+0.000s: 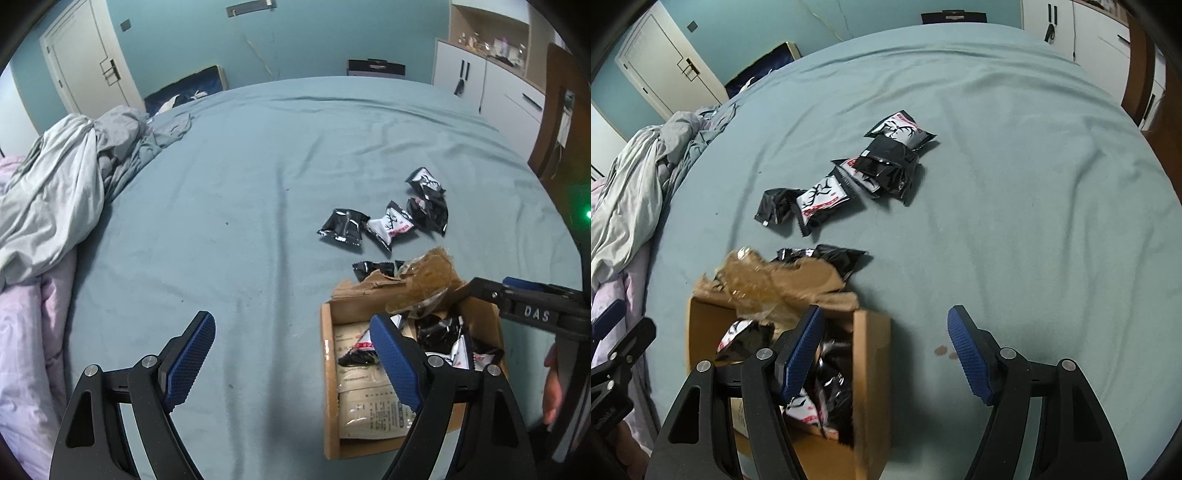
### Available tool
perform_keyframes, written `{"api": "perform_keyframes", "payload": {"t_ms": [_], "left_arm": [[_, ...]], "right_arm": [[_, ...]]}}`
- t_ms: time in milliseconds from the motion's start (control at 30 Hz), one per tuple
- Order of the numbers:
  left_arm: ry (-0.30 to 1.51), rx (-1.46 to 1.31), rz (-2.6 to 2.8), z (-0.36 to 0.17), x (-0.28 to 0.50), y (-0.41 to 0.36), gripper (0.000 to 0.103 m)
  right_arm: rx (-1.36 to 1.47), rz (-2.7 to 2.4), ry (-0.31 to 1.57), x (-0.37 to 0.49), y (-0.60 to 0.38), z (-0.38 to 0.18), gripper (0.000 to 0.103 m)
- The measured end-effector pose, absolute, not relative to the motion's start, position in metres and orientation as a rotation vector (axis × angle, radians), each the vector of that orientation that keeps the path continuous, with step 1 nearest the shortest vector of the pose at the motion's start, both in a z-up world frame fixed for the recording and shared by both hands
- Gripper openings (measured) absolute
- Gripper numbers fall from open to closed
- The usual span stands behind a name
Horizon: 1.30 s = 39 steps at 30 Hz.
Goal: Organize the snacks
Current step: 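Reach the right tool to the pile and grasp a black packet, then grasp a black packet from the pile with the left tool while the right tool holds its packet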
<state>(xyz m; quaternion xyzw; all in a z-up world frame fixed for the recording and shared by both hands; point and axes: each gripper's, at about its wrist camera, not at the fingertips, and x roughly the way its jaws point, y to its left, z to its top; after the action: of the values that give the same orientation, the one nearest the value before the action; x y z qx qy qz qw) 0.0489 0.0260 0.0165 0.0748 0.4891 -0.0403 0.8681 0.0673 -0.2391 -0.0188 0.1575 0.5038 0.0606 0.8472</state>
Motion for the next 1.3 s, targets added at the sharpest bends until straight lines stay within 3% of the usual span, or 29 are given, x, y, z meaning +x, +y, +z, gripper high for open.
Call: {"api": "perform_keyframes", "payload": {"t_ms": [100, 333, 867, 933, 1000, 1300], "left_arm": [[1.046, 0.138, -0.089, 0.012, 0.055, 0.028, 0.088], [1.063, 0.114, -0.106, 0.008, 0.070, 0.030, 0.088], [1.129, 0.004, -0.130, -0.002, 0.087, 0.041, 0.088], [1.130, 0.008, -0.122, -0.004, 0.089, 0.041, 0.088], [1.131, 0.004, -0.113, -0.005, 0.091, 0.044, 0.088], [1.119, 0.059, -0.073, -0.009, 0.098, 0.045, 0.088]], "right_arm": [[0.381, 0.161, 1.073, 0.080, -0.245, -0.021, 0.076], [0.575, 0.204, 1.085, 0.113, -0.275, -0.034, 0.076], [0.482, 0.354, 1.421, 0.193, -0.223, -0.080, 0.076], [0.455, 0.360, 1.430, 0.195, -0.219, -0.078, 0.069], [0.458, 0.417, 1.430, 0.197, -0.215, -0.073, 0.033], [0.449, 0.337, 1.293, 0.193, -0.224, -0.063, 0.029]]}}
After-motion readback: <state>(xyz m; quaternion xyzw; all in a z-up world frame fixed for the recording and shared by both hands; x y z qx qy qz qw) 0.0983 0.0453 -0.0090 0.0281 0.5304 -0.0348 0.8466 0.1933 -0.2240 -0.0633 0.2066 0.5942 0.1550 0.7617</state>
